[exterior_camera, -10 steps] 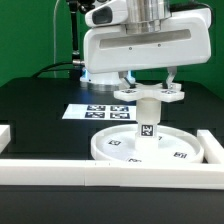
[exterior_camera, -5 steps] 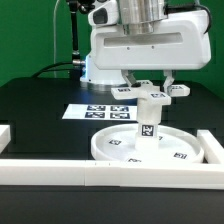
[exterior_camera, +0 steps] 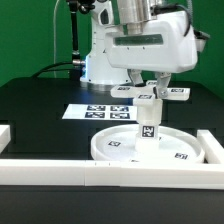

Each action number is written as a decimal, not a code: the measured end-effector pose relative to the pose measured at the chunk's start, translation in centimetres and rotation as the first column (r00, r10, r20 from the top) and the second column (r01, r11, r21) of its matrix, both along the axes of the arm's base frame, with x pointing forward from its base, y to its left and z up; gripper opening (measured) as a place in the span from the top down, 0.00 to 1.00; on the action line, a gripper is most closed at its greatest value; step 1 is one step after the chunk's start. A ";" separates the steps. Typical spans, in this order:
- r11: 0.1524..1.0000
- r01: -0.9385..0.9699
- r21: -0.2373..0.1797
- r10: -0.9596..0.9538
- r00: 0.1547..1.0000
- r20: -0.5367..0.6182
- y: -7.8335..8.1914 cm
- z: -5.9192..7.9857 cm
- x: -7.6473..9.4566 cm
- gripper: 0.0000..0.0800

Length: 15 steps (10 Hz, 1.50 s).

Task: Assemble round table

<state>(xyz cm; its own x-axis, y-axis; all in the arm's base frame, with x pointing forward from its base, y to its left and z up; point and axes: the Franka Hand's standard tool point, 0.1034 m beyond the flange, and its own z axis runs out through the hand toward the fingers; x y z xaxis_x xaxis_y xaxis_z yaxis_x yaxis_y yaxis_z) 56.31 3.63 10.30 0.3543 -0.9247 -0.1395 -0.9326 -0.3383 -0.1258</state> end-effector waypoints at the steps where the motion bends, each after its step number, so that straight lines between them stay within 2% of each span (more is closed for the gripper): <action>1: 0.995 0.101 0.010 -0.101 0.995 -0.009 0.0 0.0 0.1 0.44; 5: 0.951 0.309 0.027 -0.308 0.951 -0.032 -0.1 0.0 0.2 0.44; 6: 0.912 0.409 0.038 -0.407 0.912 -0.054 -0.2 0.0 0.2 0.44; 9: 0.882 0.469 0.049 -0.465 0.882 -0.072 0.1 0.0 0.2 0.44; 10: 0.889 0.456 0.049 -0.452 0.889 -0.069 0.1 -0.1 0.2 0.26; 11: 0.890 0.453 0.053 -0.449 0.891 -0.068 0.2 0.0 0.2 0.20; 14: 0.939 0.336 0.075 -0.332 0.941 -0.066 0.0 2.7 0.3 0.19; 15: 0.947 0.312 0.072 -0.309 0.949 -0.055 0.0 2.4 0.3 0.19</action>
Offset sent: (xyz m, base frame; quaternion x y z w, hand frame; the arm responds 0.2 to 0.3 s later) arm 0.0003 -0.0031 -0.0028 -0.0090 0.0002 0.1892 0.9819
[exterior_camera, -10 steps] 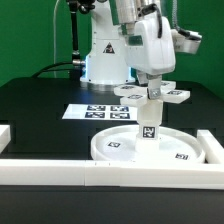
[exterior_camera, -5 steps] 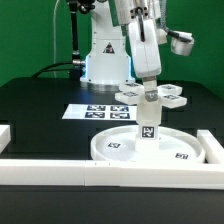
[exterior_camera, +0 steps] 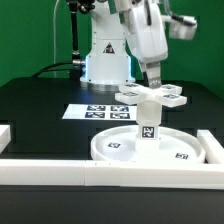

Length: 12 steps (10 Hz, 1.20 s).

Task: Assemble round table

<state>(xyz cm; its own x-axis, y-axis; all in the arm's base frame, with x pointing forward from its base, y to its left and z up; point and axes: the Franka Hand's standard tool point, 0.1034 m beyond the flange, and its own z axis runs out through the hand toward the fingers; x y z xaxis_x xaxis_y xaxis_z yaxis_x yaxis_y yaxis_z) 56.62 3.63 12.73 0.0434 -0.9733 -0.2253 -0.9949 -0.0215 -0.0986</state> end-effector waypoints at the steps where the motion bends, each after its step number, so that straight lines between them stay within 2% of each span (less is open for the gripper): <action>1: 1.000 -0.004 -0.001 0.004 1.000 -0.003 0.1 -0.3 -0.1 0.19; 3: 0.994 -0.107 -0.012 0.108 0.994 0.019 0.1 -0.3 -0.1 0.19; 4: 0.963 -0.265 -0.041 0.266 0.963 0.034 0.5 -0.5 -0.3 0.19; 7: 0.801 -0.592 -0.088 0.597 0.800 0.057 1.5 -0.3 -0.3 0.19; 11: 0.607 -0.782 -0.138 0.794 0.601 0.087 1.5 -0.2 -0.2 0.19; 12: 0.538 -0.829 -0.153 0.843 0.530 0.094 1.5 -0.2 -0.2 0.19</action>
Offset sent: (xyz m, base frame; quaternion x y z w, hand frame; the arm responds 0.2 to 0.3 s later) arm 0.0009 0.0115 -0.0097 -0.0514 0.0384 -0.3719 0.9260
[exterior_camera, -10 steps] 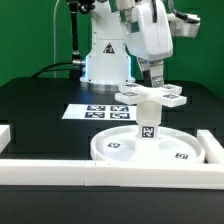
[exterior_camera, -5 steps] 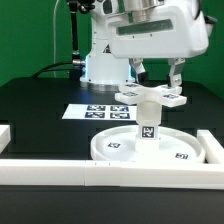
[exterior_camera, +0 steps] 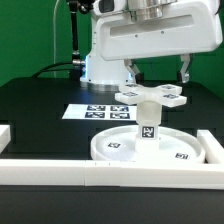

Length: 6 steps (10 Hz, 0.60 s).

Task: Assemble round table

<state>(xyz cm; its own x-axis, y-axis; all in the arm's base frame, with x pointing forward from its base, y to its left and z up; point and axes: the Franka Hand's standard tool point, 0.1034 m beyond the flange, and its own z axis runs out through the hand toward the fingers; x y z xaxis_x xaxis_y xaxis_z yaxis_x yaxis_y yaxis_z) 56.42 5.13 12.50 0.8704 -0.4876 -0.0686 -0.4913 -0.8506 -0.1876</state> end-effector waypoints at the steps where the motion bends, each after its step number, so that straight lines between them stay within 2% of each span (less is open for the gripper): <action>1: 0.990 -0.141 -0.018 0.142 0.990 0.025 0.0 0.0 0.0 0.19; 3: 0.890 -0.450 -0.079 0.455 0.889 0.058 0.0 0.1 0.1 0.19; 6: 0.742 -0.659 -0.127 0.669 0.740 0.070 0.3 0.4 0.6 0.19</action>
Offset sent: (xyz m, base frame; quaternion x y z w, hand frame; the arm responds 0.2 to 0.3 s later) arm 0.0101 0.0072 0.0056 -0.0452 -0.0267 -0.2774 0.9593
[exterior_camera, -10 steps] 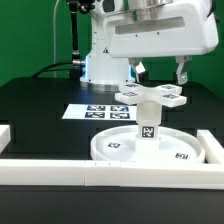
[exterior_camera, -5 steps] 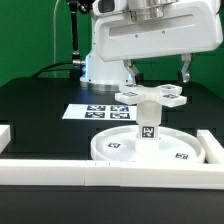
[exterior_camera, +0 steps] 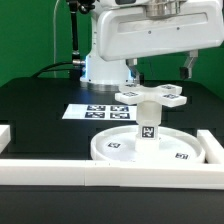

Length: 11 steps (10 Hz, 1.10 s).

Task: Assemble round table

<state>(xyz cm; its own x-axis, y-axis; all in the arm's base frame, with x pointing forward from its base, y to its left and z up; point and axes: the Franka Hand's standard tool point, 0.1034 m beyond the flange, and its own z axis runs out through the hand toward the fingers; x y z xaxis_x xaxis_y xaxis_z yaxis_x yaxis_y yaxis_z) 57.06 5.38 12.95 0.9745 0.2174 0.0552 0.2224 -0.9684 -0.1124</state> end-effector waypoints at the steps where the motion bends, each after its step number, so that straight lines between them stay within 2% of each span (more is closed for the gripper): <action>1: 0.997 -0.071 -0.003 0.071 0.997 0.007 -0.1 -0.1 0.0 0.19; 3: 0.986 -0.168 -0.008 0.169 0.986 0.018 -0.2 -0.1 0.0 0.19; 4: 0.956 -0.291 -0.020 0.292 0.956 0.031 -0.3 -0.1 0.0 0.19; 7: 0.766 -0.640 -0.059 0.643 0.764 0.049 -0.9 -0.4 -0.2 0.19; 9: 0.700 -0.711 -0.071 0.714 0.698 0.052 -1.1 -0.4 -0.1 0.19; 11: 0.591 -0.802 -0.086 0.807 0.588 0.053 -1.5 -0.4 -0.1 0.19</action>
Offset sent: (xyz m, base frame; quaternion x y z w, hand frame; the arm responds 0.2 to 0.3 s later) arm 0.0000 0.0000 0.0000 0.0000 0.0000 -0.1938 0.9810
